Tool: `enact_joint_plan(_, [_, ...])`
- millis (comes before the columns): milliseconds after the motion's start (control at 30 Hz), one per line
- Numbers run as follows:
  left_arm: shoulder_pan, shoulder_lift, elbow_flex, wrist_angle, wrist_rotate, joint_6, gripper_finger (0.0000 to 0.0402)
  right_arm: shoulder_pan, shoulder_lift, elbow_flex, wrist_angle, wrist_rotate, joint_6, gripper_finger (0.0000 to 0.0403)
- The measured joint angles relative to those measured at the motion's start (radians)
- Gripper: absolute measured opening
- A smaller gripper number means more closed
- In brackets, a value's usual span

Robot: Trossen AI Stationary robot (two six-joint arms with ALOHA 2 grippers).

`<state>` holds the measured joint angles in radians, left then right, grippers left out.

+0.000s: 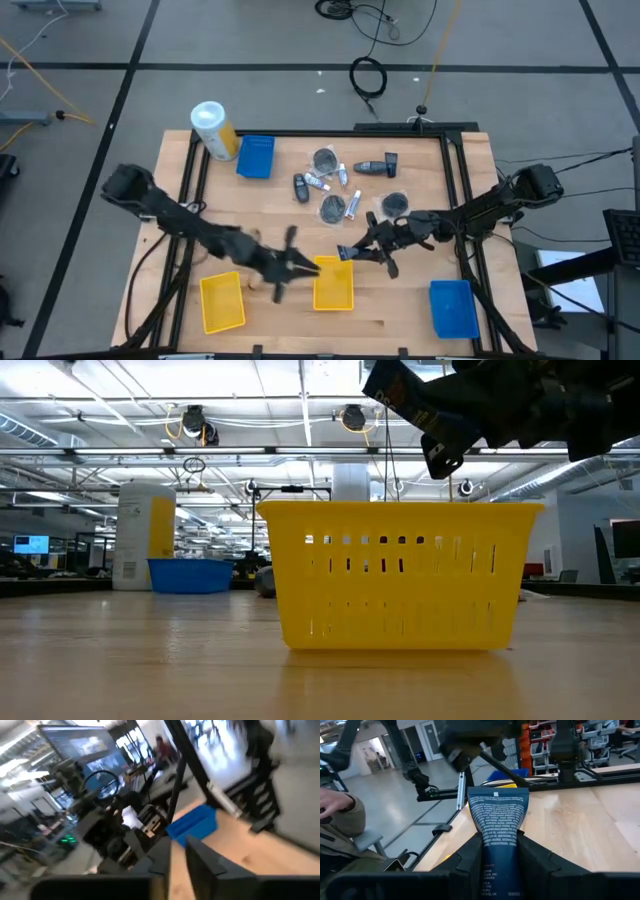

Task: Pick & Place Travel size toiletries
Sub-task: Put the blue shave cream into the right yellow bin

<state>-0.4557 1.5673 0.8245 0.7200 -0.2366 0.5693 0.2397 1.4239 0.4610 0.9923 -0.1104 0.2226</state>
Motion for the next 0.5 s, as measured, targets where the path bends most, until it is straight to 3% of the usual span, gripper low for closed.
enact_joint_plan(100, [-0.011, 0.091, 0.177, -0.272, -0.158, 0.090, 0.0132, 0.012, 0.000, 0.000, 0.001, 0.000, 0.000, 0.0091])
enact_joint_plan(200, [-0.003, 0.178, 0.329, -0.550, -0.334, 0.075, 0.0190, 0.025, 0.000, 0.001, 0.007, 0.000, 0.000, 0.0091])
enact_joint_plan(333, [0.021, 0.290, 0.462, -0.599, -0.408, 0.056, 0.0243, 0.032, 0.000, 0.001, 0.006, -0.001, -0.003, 0.0091])
enact_joint_plan(500, [0.021, 0.373, 0.544, -0.596, -0.412, 0.091, 0.0258, 0.036, 0.000, 0.002, -0.002, 0.001, 0.005, 0.0091])
